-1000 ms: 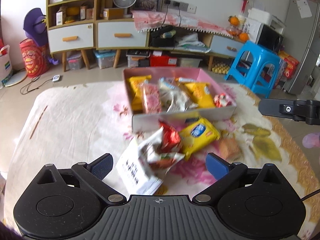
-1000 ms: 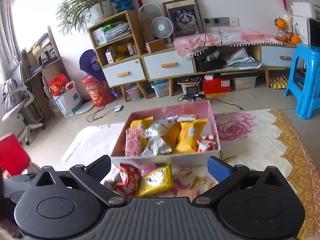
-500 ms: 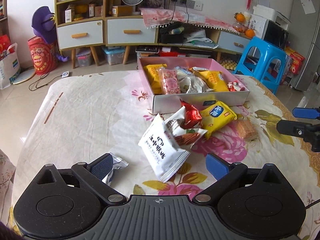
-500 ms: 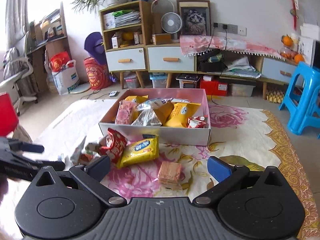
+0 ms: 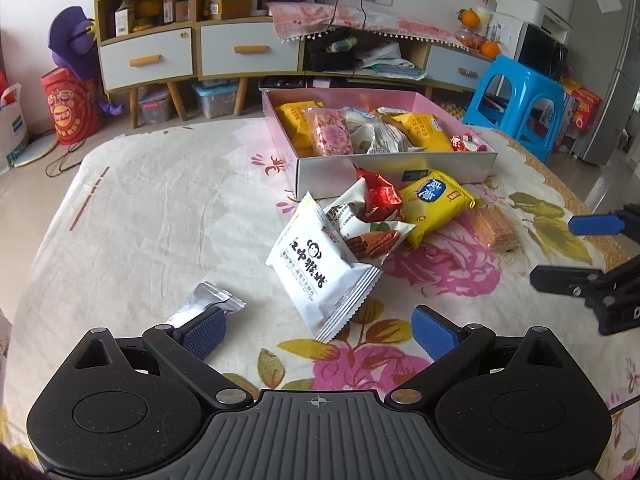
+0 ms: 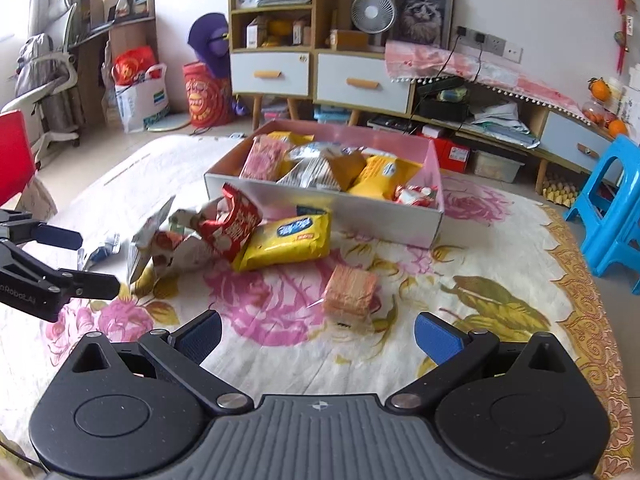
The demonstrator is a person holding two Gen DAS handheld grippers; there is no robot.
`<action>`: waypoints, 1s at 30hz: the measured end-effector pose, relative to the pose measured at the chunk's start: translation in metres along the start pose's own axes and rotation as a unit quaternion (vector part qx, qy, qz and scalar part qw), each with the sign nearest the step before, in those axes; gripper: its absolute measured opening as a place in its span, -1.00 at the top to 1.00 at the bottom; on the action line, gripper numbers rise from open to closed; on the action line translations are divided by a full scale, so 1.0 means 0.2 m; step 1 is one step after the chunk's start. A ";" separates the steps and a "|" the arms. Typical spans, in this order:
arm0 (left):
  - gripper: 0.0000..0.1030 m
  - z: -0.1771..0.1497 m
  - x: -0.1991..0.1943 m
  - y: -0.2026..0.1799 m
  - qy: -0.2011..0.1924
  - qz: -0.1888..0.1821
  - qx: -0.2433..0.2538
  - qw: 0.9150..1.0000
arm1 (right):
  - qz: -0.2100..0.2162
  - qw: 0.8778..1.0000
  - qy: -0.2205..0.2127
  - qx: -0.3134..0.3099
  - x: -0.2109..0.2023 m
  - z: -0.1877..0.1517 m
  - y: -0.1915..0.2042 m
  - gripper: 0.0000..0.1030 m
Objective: Organize snacks
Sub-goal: 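Close the left gripper on the white-and-gold bar pack while the right closes on the wafer block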
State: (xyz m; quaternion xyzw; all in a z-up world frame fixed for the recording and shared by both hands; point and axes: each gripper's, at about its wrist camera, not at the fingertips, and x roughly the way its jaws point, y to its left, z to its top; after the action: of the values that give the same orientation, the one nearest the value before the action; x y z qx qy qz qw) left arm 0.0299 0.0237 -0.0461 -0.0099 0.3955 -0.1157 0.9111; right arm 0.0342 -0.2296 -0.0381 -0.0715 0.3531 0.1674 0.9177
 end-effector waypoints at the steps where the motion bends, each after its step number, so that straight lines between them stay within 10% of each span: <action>1: -0.94 0.01 0.01 0.00 0.000 -0.004 -0.007 1.000 | 0.000 1.000 0.002 -0.001 0.01 0.00 0.00 -0.86; 9: -0.93 0.05 0.04 0.08 -0.004 -0.047 -0.102 0.994 | -0.003 1.000 0.024 0.011 0.11 0.03 -0.01 -0.85; 16: -0.87 0.06 0.07 0.22 -0.009 -0.094 -0.219 0.971 | -0.010 0.999 0.034 0.015 0.17 0.05 -0.04 -0.85; 25: -0.20 0.03 0.15 0.27 0.004 -0.124 -0.288 0.950 | 0.001 0.998 0.037 0.045 0.23 0.10 -0.08 -0.80; 30: 0.09 0.03 0.17 0.26 0.002 -0.114 -0.286 0.951 | -0.004 0.997 0.041 0.064 0.27 0.12 -0.11 -0.50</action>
State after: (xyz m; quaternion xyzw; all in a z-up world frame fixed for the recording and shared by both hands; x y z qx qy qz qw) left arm 0.0668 0.0669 -0.0723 -0.3147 0.4098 -0.1010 0.8502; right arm 0.0941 -0.2297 -0.0569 -0.0206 0.4005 0.1374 0.9057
